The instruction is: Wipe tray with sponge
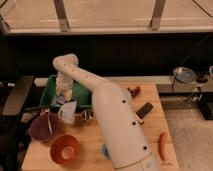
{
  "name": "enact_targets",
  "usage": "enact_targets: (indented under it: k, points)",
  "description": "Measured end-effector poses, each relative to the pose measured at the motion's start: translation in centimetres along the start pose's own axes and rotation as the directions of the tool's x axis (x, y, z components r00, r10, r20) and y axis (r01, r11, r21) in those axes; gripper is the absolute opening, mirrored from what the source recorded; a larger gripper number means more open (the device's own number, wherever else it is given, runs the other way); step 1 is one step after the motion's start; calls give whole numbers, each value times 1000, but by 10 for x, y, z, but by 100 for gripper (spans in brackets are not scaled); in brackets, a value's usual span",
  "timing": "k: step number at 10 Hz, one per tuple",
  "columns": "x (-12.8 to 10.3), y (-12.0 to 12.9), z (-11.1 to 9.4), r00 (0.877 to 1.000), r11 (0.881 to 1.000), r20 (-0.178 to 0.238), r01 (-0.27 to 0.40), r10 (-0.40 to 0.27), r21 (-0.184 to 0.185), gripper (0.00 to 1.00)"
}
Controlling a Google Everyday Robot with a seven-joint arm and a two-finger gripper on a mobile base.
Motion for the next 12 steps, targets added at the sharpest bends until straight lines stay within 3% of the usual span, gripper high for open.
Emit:
enact_targets:
  k: [3,4,7,9,12]
  points:
    - [34,46,-8,997,996,-50,-67,64,-66,0]
    - [44,51,-8,995,993,-64,-84,79,-84,0]
    - [73,39,-5,992,990,-96,-96,86,-105,0]
    - [67,19,0,993,993,-97,-74,65,-95,0]
    - [38,-18,7,997,999,-76,-3,-1,-49,0]
